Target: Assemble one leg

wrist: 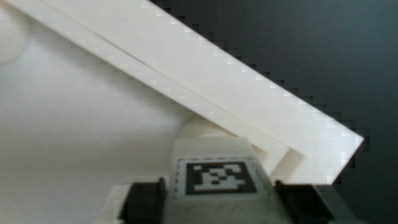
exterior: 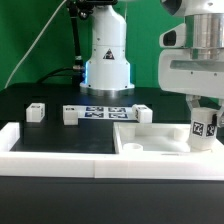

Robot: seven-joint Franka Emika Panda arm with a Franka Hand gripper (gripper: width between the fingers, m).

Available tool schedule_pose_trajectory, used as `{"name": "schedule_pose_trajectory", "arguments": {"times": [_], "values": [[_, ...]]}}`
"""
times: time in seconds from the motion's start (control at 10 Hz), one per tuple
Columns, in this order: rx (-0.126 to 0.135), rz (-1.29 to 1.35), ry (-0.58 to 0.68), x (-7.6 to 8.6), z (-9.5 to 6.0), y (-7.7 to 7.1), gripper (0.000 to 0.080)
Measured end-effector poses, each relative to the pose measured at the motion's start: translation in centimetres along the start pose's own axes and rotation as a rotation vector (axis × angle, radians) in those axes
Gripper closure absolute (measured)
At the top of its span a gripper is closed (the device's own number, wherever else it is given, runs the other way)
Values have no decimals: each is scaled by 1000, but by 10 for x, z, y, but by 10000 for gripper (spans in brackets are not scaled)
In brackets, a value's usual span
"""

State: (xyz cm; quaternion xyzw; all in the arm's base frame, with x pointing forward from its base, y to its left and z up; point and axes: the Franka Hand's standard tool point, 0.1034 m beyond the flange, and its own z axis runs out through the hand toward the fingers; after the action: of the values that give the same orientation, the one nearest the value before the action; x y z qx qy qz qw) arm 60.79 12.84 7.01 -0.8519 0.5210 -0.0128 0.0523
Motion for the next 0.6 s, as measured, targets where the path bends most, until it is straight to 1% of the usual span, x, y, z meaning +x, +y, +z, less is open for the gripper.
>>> {"name": "schedule_pose_trajectory", "arguments": {"times": [0.1, 0.2, 0.3, 0.4, 0.5, 0.6], "values": [[3, 45, -7, -2, 0, 0, 508], [3, 16, -7, -2, 0, -1, 398], [3, -23, -7, -2, 0, 0, 262], [0, -85, -7, -1, 0, 0, 262], [-6, -148, -9, 0, -1, 0, 170], [-7, -254, -10, 0, -2, -2, 155]]}}
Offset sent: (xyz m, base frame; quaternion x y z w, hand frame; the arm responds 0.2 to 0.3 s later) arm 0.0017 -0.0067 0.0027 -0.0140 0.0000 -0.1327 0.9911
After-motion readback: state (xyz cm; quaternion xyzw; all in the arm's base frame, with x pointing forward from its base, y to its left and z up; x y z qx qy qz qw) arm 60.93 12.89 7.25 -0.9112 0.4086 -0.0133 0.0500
